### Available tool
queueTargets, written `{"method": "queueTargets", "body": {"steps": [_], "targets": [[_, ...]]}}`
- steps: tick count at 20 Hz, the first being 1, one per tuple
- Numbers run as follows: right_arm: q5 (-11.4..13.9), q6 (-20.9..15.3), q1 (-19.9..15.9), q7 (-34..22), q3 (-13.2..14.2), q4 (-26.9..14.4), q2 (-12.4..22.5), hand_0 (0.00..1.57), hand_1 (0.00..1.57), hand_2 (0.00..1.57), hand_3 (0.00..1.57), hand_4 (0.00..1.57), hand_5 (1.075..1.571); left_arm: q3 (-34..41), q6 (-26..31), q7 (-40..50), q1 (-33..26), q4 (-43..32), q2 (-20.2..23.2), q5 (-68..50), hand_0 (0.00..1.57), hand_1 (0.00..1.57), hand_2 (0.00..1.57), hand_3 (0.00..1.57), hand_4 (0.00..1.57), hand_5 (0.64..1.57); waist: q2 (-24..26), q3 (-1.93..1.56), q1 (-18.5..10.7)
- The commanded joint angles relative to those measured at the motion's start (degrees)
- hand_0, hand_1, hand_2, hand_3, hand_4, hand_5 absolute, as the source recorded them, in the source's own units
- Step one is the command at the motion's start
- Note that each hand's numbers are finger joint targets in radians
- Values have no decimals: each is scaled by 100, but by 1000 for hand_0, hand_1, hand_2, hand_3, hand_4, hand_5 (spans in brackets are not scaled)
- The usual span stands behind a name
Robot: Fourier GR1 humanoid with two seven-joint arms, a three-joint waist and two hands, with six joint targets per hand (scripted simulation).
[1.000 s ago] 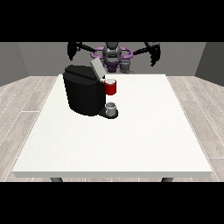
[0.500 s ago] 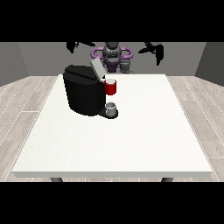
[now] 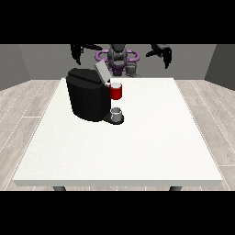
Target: Insert the coffee pod into the coffee machine and close the lid
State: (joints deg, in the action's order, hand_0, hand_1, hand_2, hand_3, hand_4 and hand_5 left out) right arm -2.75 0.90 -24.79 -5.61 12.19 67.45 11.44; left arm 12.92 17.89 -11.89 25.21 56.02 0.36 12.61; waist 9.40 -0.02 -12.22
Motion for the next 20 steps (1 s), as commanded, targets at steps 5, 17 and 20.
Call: {"method": "queueTargets", "body": {"steps": [5, 17, 20], "targets": [[-21, -77, -421, -232, -251, -286, -259, 0, 0, 0, 0, 56, 1571, -48, -21, 391, -373, 997, 354, -501, 0, 0, 0, 0, 265, 1571, -373, 2, 242], [314, -295, -1087, 227, -659, -727, -565, 0, 0, 0, 0, 0, 1571, -363, -348, 272, -1015, 1890, 259, -544, 0, 0, 0, 0, 381, 1571, -977, 2, 329], [144, -13, -1333, 260, -453, -971, -274, 0, 0, 0, 0, 73, 1571, -382, -249, 638, -1061, 2357, 348, -743, 0, 0, 0, 0, 336, 1571, -1024, 1, 262]]}}
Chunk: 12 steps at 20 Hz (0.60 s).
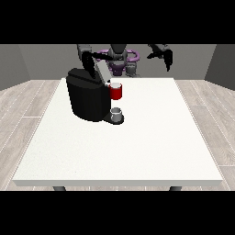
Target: Insert the coffee pod into the coffee machine and close the lid
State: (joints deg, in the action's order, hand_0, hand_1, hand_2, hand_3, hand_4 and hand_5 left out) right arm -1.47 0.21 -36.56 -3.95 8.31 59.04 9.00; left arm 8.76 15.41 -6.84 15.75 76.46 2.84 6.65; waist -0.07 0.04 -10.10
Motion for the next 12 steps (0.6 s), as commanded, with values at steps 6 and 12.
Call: {"method": "queueTargets", "body": {"steps": [6, 12], "targets": [[67, 270, -389, 429, -52, -310, 167, 0, 0, 0, 0, 163, 1571, 84, -86, -17, -63, 316, 323, -45, 0, 0, 0, 0, 352, 1571, -496, -5, 75], [371, 169, -1104, -76, -320, -372, 193, 0, 0, 0, 0, 119, 1571, -240, -340, 423, -53, 495, 15, 135, 0, 0, 0, 0, 360, 1571, -301, -4, -121]]}}
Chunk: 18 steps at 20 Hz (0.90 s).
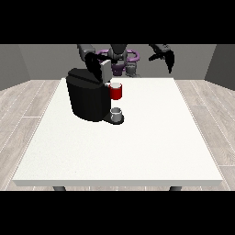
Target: Insert the coffee pod into the coffee machine and close the lid
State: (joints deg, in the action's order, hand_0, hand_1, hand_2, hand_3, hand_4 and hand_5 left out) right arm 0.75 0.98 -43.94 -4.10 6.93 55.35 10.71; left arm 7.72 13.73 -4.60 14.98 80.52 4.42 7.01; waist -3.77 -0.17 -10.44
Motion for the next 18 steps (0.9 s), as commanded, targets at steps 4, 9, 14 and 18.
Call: {"method": "queueTargets", "body": {"steps": [4, 9, 14, 18], "targets": [[237, 16, -460, -132, -370, 142, -205, 0, 0, 0, 0, 0, 1571, -28, 20, -210, -139, -141, 26, 7, 0, 0, 0, 0, 380, 1571, 6, 19, -85], [364, -72, -751, -142, -423, 253, -157, 0, 0, 0, 0, 0, 1571, -12, 54, -189, 87, -133, 99, -14, 0, 0, 0, 0, 319, 1571, -203, 20, -253], [624, -213, -1258, -611, -582, 392, -106, 0, 0, 0, 0, 82, 1571, -266, -154, -164, 357, -182, -167, 186, 0, 0, 0, 0, 326, 1571, -359, 23, -505], [844, -537, -1351, -633, -524, 395, -30, 0, 0, 0, 0, 259, 1571, -453, 20, -103, 502, 1, -226, 139, 0, 0, 0, 0, 386, 1571, -565, 15, -991]]}}
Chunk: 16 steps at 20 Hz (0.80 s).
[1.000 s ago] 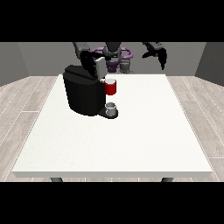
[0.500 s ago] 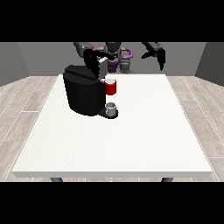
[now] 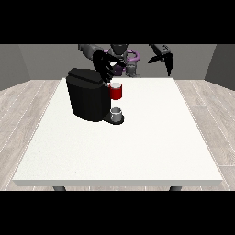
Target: Insert the coffee pod into the coffee machine and close the lid
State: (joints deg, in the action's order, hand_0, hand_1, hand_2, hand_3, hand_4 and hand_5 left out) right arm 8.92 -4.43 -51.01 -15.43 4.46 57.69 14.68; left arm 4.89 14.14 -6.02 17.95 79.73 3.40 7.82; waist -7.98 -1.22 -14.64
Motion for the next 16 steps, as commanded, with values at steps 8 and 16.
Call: {"method": "queueTargets", "body": {"steps": [8, 16], "targets": [[76, 245, -645, -67, -307, 772, -85, 0, 0, 0, 0, 87, 1571, -98, 165, -91, 416, -7, -1, -70, 0, 0, 0, 0, 429, 1571, -356, 122, -898], [130, 309, -982, -888, -91, 1386, 415, 0, 0, 0, 0, 0, 1571, -205, 319, -68, 892, -48, -3, -103, 0, 0, 0, 0, 395, 1571, -801, 117, -1495]]}}
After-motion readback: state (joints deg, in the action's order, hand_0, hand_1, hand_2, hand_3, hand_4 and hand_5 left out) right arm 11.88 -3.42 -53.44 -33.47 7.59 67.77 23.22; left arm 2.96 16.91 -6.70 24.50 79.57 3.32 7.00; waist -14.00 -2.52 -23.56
